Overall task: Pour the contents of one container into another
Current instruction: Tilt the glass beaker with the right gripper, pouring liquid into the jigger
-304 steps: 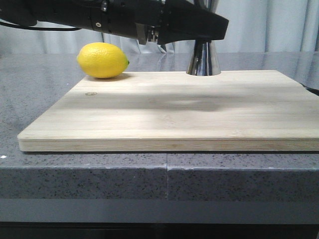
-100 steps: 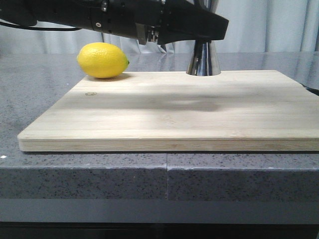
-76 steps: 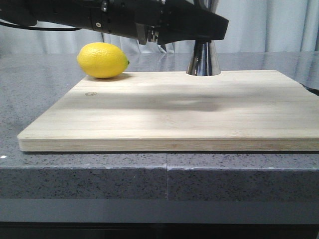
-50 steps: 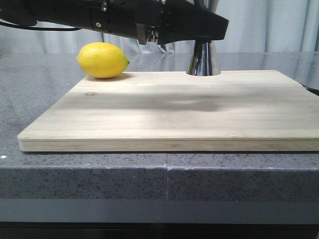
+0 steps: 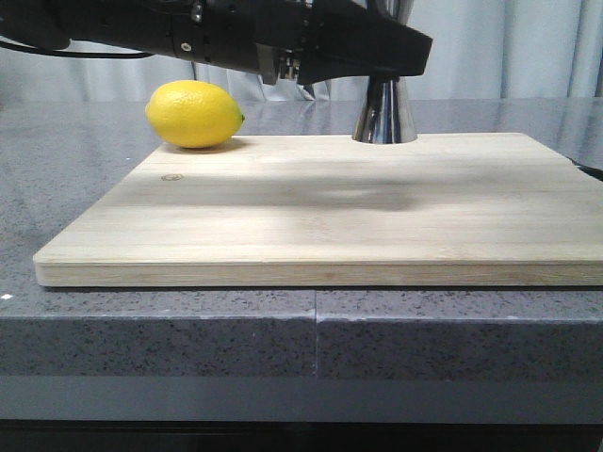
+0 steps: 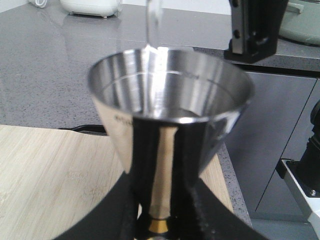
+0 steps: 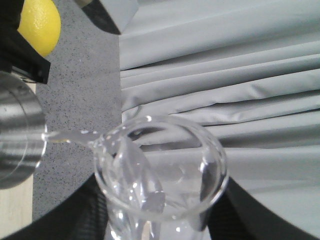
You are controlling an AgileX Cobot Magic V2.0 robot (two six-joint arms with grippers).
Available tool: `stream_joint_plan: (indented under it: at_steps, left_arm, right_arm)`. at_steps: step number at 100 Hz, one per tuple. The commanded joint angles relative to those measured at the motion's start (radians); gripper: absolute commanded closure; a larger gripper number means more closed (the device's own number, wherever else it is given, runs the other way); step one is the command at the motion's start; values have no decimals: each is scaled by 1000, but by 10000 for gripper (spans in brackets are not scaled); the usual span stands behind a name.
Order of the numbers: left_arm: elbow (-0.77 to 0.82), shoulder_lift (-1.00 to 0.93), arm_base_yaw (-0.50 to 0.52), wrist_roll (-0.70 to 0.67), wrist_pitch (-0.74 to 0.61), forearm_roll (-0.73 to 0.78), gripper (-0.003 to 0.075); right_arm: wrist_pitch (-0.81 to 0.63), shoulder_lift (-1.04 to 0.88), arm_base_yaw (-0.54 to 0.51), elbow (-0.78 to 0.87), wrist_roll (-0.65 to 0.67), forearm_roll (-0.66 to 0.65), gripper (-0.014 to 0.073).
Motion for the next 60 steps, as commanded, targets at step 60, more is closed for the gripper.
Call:
stream_joint_plan:
  at_steps: [60]
  left_arm:
    - [-32,-61,-8,-7,114,-72,741]
  right_arm:
    - [-7,-18,1,-37,-3,-60,394]
